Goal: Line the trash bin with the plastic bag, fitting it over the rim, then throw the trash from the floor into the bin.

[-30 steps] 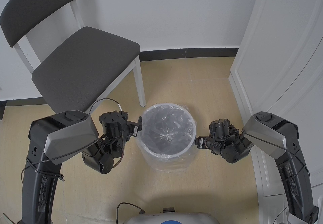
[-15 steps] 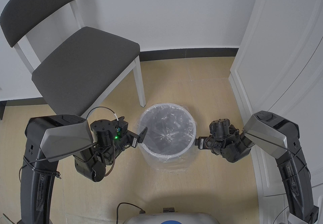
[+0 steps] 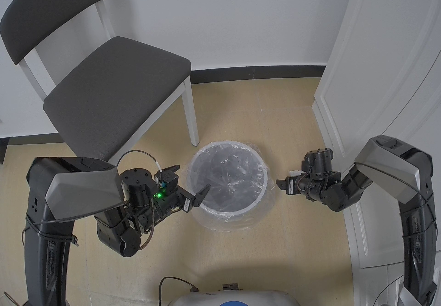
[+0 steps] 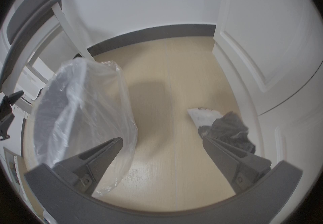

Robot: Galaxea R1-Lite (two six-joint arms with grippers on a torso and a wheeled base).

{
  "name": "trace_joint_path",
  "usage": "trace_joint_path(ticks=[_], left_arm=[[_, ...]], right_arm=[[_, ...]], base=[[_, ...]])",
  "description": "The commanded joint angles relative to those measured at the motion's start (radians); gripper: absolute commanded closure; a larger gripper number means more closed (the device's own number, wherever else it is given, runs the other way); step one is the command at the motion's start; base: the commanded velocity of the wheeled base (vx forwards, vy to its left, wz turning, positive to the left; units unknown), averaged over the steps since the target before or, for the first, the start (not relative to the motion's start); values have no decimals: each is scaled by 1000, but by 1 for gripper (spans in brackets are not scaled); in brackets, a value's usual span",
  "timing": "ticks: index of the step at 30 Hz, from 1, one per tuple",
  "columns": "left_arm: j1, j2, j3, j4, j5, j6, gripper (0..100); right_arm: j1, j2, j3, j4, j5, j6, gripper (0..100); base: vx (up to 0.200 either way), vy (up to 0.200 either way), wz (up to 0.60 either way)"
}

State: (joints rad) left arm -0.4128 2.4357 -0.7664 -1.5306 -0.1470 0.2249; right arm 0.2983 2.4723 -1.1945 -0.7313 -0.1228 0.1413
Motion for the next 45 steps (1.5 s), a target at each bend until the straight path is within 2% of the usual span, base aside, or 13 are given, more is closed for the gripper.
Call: trace_joint_path(ticks=[1, 5, 9, 11, 15, 17, 22, 24, 28, 31, 35, 39, 45], left_arm=[[-34, -34, 27, 0, 0, -1, 0], [-15, -40, 45, 0, -5, -6, 0], [12, -61, 119, 0, -19, -2, 0], [42, -64, 165, 0, -78, 2, 0], [68, -46, 210, 0, -181, 4, 0], [69, -23, 220, 0, -200, 8, 0], [89, 6, 226, 0, -209, 67, 0], [109, 40, 226, 0, -223, 128, 0], [101, 88, 206, 0, -227, 143, 0], [94, 118, 185, 0, -223, 143, 0], [71, 163, 160, 1, -213, 140, 0], [52, 201, 107, 7, -181, 119, 0], [43, 215, 12, 26, -174, 97, 0]], right_arm=[[-25, -118, 59, -34, -8, -23, 0], [-54, -193, 102, -108, -21, -54, 0], [-96, -294, 227, -263, -78, -91, 0], [-119, -369, 320, -370, -83, -111, 0], [-122, -429, 354, -385, -84, -118, 0], [-125, -464, 385, -387, -92, -117, 0], [-137, -572, 520, -393, -103, -45, 0], [-128, -648, 639, -396, -104, 29, 0], [-108, -685, 724, -393, -103, 118, 0], [-64, -653, 736, -392, -101, 224, 0], [-68, -506, 636, -385, -95, 347, 0], [-96, -408, 598, -396, -95, 362, 0], [-126, -424, 595, -396, -94, 360, 0]], base=[[0, 0, 0], [0, 0, 0], [0, 0, 0], [0, 0, 0], [0, 0, 0], [0, 0, 0], [0, 0, 0], [0, 0, 0], [0, 0, 0], [0, 0, 0], [0, 0, 0], [0, 0, 0], [0, 0, 0]])
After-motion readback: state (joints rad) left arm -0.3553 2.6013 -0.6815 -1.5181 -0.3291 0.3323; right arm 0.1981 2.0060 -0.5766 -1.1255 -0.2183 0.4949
